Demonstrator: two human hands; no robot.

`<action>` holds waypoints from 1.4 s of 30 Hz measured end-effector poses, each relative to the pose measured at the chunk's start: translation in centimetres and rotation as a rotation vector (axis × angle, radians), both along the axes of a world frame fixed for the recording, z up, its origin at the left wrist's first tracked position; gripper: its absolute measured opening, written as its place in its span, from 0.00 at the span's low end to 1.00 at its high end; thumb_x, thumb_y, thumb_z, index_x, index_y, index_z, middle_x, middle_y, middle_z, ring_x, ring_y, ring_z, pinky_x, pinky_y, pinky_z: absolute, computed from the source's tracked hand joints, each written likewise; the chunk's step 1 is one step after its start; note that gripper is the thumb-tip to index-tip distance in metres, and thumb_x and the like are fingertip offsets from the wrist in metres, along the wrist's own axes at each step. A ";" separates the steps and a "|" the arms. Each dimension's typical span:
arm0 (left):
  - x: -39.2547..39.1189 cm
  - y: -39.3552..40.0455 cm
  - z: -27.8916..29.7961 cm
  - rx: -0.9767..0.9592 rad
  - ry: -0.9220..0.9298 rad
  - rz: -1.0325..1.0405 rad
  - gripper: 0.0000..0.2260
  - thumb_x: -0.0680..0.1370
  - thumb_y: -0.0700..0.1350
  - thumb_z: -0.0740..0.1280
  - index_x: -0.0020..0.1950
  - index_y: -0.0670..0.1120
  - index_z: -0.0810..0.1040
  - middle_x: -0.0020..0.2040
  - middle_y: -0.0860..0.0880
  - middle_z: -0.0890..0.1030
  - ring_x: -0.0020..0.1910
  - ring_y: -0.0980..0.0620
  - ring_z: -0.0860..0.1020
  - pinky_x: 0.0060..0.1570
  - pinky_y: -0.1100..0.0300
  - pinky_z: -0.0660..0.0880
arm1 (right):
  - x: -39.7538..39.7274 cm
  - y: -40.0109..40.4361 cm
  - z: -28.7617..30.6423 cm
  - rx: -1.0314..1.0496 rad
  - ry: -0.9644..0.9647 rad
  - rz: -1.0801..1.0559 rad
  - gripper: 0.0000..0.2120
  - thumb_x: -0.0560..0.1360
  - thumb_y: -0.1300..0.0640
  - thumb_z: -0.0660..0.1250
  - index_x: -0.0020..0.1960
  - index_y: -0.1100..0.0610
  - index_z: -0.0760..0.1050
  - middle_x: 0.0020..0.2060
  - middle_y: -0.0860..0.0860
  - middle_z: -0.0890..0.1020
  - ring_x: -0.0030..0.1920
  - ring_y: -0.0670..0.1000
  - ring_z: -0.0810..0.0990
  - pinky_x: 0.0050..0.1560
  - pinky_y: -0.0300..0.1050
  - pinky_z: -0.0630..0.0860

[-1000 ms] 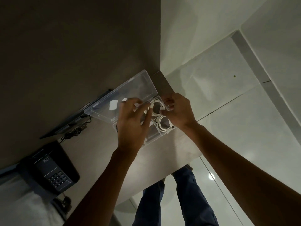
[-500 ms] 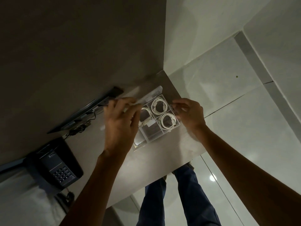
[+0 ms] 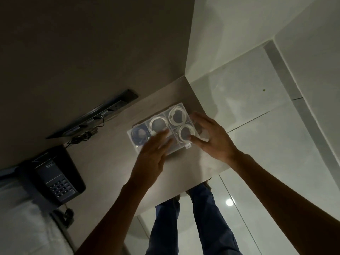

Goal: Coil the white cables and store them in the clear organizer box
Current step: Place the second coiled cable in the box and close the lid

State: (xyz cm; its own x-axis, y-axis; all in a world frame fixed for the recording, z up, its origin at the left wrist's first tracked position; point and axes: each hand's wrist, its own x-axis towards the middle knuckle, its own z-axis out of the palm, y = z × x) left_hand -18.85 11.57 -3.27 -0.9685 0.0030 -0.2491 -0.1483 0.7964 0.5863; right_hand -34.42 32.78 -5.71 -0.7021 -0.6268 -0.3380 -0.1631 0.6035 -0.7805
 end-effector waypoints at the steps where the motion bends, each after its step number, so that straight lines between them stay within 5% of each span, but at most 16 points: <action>1: 0.3 -0.6 -0.2 -0.045 0.005 0.037 0.24 0.83 0.42 0.69 0.79 0.47 0.72 0.84 0.45 0.65 0.85 0.44 0.60 0.80 0.40 0.66 | 0.3 0.1 -0.3 -0.008 0.114 0.104 0.36 0.78 0.45 0.75 0.82 0.54 0.67 0.81 0.53 0.70 0.81 0.55 0.68 0.76 0.52 0.72; 3: 0.9 -2.1 -0.5 -0.077 -0.033 0.103 0.29 0.81 0.51 0.71 0.81 0.48 0.69 0.85 0.44 0.60 0.86 0.41 0.56 0.82 0.39 0.60 | 0.7 0.0 -0.9 0.010 0.253 0.252 0.37 0.79 0.44 0.73 0.83 0.55 0.64 0.84 0.54 0.64 0.85 0.58 0.58 0.81 0.56 0.65; 7: 1.6 -4.3 -1.4 -0.117 -0.108 0.010 0.36 0.79 0.65 0.62 0.84 0.50 0.64 0.87 0.44 0.54 0.86 0.41 0.52 0.80 0.39 0.59 | 1.1 -0.2 -2.2 0.095 0.441 0.428 0.37 0.81 0.40 0.68 0.84 0.54 0.61 0.86 0.55 0.58 0.86 0.60 0.54 0.81 0.70 0.61; 13: 2.6 -4.7 -3.9 -0.182 -0.021 -0.067 0.37 0.79 0.63 0.67 0.83 0.45 0.63 0.86 0.39 0.56 0.86 0.35 0.53 0.80 0.32 0.60 | 0.6 0.9 -5.0 0.136 0.704 0.548 0.36 0.86 0.38 0.61 0.86 0.55 0.56 0.86 0.57 0.57 0.86 0.61 0.53 0.81 0.65 0.61; 20: 4.1 -4.5 -6.8 -0.481 0.074 -0.192 0.36 0.84 0.67 0.56 0.86 0.50 0.53 0.86 0.37 0.53 0.86 0.35 0.50 0.83 0.37 0.50 | 1.3 1.2 -7.6 0.093 0.861 0.479 0.35 0.86 0.39 0.61 0.85 0.58 0.59 0.84 0.57 0.63 0.84 0.61 0.61 0.82 0.60 0.64; 26: 4.5 -3.5 -8.9 -0.574 0.209 -0.118 0.35 0.83 0.65 0.63 0.83 0.49 0.58 0.83 0.32 0.61 0.83 0.30 0.58 0.83 0.35 0.53 | 2.2 1.3 -8.9 0.191 1.007 0.485 0.32 0.89 0.44 0.58 0.86 0.57 0.54 0.86 0.55 0.59 0.85 0.59 0.57 0.86 0.56 0.55; 32: 3.6 -3.7 -9.4 -0.684 0.168 -0.071 0.34 0.85 0.64 0.60 0.85 0.48 0.55 0.83 0.32 0.59 0.83 0.31 0.59 0.79 0.35 0.60 | 1.8 -0.1 -9.6 0.215 0.974 0.450 0.31 0.90 0.45 0.55 0.87 0.56 0.48 0.87 0.53 0.51 0.87 0.58 0.52 0.86 0.54 0.50; 36: 3.6 -4.1 -9.1 -0.651 0.167 -0.081 0.36 0.85 0.64 0.60 0.86 0.51 0.49 0.85 0.34 0.57 0.85 0.33 0.55 0.81 0.37 0.54 | 1.4 -0.4 -9.4 0.176 0.887 0.457 0.32 0.89 0.43 0.54 0.87 0.55 0.48 0.87 0.52 0.51 0.87 0.57 0.50 0.86 0.54 0.54; 42: 2.6 -3.2 -7.2 -0.543 0.075 -0.003 0.34 0.85 0.63 0.59 0.86 0.49 0.54 0.86 0.38 0.52 0.86 0.36 0.50 0.83 0.39 0.51 | 1.7 -1.2 -7.1 0.207 0.791 0.358 0.32 0.88 0.41 0.55 0.87 0.52 0.50 0.87 0.52 0.53 0.87 0.56 0.50 0.85 0.59 0.55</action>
